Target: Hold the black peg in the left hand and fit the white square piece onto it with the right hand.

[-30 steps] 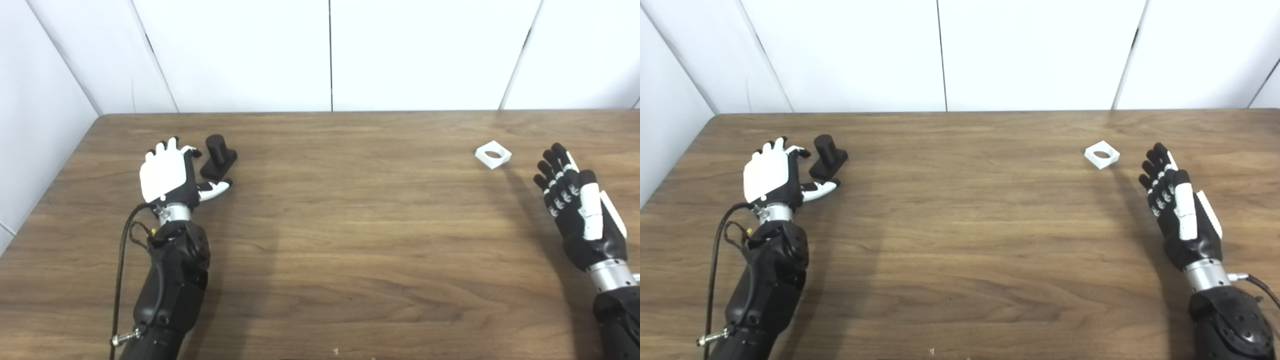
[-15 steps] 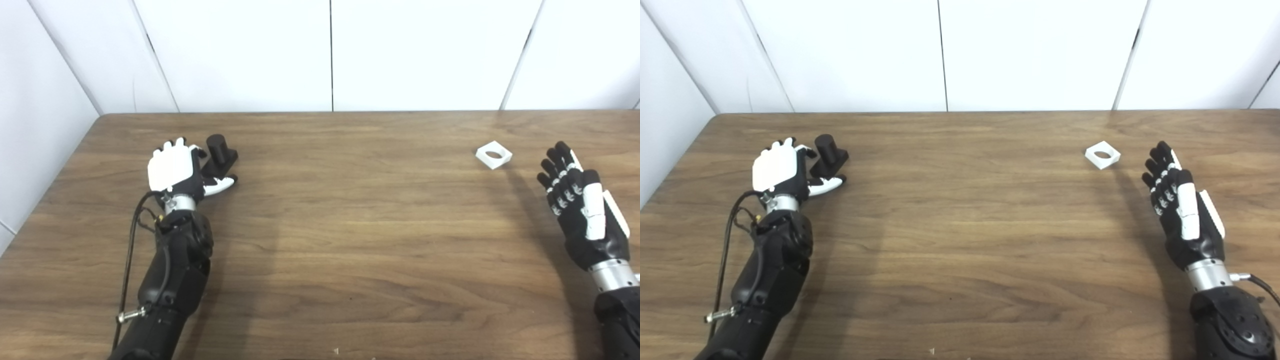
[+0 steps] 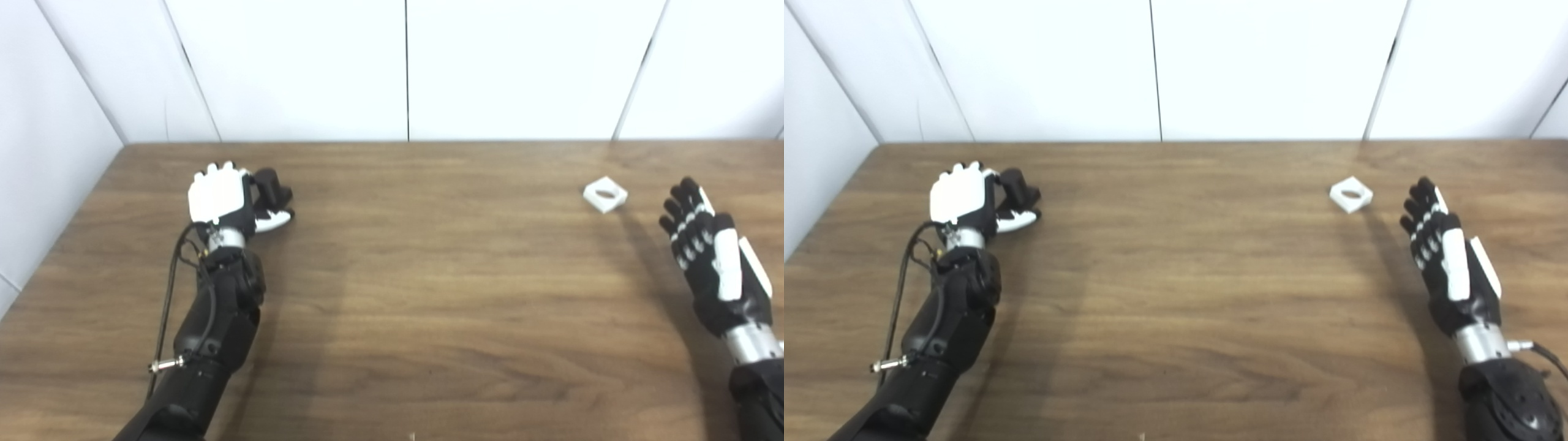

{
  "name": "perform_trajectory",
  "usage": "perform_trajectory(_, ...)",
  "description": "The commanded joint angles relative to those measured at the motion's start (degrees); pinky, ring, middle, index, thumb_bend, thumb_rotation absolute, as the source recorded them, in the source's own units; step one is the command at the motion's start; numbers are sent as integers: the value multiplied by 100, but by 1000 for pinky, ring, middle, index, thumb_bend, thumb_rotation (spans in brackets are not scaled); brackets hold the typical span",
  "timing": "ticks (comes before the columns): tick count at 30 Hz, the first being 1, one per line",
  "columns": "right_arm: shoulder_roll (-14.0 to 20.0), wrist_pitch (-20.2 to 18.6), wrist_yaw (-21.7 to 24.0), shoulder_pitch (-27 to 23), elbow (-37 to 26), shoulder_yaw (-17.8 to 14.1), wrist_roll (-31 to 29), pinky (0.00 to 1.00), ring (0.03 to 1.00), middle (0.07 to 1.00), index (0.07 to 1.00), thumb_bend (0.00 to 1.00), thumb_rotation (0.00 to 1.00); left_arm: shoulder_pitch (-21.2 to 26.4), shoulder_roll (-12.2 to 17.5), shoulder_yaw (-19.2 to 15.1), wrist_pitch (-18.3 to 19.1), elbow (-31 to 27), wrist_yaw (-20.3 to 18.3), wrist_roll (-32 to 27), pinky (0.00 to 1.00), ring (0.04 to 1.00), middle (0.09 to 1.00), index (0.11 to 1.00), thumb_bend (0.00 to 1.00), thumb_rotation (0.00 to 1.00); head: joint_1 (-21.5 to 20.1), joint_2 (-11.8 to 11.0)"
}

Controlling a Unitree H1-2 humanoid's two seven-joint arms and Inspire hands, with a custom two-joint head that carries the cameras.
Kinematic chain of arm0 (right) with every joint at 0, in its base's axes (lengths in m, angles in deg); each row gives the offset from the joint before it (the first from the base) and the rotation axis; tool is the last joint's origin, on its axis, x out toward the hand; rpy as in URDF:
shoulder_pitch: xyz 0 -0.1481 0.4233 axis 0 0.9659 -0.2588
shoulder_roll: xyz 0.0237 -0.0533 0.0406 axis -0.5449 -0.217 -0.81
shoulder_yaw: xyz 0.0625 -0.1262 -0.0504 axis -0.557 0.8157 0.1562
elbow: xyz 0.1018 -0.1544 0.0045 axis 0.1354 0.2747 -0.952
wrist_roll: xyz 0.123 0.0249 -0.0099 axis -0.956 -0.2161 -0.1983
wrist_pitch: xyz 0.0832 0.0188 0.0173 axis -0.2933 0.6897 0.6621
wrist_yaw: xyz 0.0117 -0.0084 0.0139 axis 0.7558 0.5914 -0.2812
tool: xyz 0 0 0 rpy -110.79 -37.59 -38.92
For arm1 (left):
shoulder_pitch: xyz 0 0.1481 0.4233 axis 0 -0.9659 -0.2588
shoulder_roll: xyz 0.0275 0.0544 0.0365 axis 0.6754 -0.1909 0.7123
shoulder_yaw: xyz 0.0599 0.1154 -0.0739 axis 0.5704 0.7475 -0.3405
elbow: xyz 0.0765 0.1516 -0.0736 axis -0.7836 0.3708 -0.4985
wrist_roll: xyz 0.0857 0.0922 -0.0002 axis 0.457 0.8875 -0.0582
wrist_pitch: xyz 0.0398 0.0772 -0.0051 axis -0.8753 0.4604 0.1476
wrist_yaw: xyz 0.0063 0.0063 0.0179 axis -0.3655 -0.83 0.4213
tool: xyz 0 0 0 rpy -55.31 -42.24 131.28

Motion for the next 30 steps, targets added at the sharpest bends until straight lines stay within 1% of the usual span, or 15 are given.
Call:
perform_trajectory(1,-417,102,-3,726,798,105,-61,1000,1000,1000,1000,586,1000,279,159,55,45,113,70,70,1000,1000,951,745,758,453,6,5)
perform_trajectory(5,-420,106,4,751,789,91,-81,1000,1000,1000,1000,598,984,328,180,132,43,220,126,17,1000,1000,945,730,757,448,-8,-4)
perform_trajectory(10,-416,120,33,770,794,72,-115,1000,1000,1000,1000,600,971,378,230,261,44,293,28,51,1000,1000,931,717,747,464,-3,5)
perform_trajectory(15,-397,81,28,771,786,73,-99,1000,1000,1000,1000,647,943,393,228,269,46,280,-90,120,1000,1000,926,724,749,445,29,6)
perform_trajectory(16,-393,88,26,768,786,80,-82,1000,1000,1000,1000,652,941,387,217,242,46,263,-87,86,1000,1000,922,713,750,424,38,9)
perform_trajectory(17,-390,93,25,765,788,85,-72,1000,1000,1000,1000,640,948,384,208,223,46,254,-78,57,1000,1000,917,692,756,373,43,10)
perform_trajectory(19,-381,90,35,756,792,93,-65,1000,1000,1000,1000,631,953,366,198,190,46,201,-88,-12,1000,1000,914,675,757,334,56,4)
perform_trajectory(20,-376,97,37,749,801,99,-55,1000,1000,1000,1000,638,957,356,197,178,46,172,-100,-41,1000,1000,913,635,755,286,61,2)
perform_trajectory(21,-373,95,43,741,808,101,-57,1000,1000,1000,1000,640,956,340,200,170,46,128,-121,-65,1000,1000,910,597,755,270,64,2)
perform_trajectory(23,-370,102,67,720,829,104,-78,1000,1000,1000,1000,643,947,314,222,179,45,67,-154,-88,1000,1000,906,544,755,250,66,-1)
perform_trajectory(25,-367,100,86,696,854,102,-101,1000,1000,1000,1000,634,945,304,250,207,45,44,-158,-102,1000,1000,899,520,754,245,66,-12)
perform_trajectory(29,-345,104,59,653,875,116,-42,1000,1000,1000,1000,616,963,291,290,252,44,38,-137,-112,1000,1000,889,513,742,240,71,-11)
perform_trajectory(30,-340,101,57,639,886,114,-40,1000,1000,1000,1000,629,959,296,293,254,45,48,-159,-98,1000,1000,888,529,734,247,75,-7)
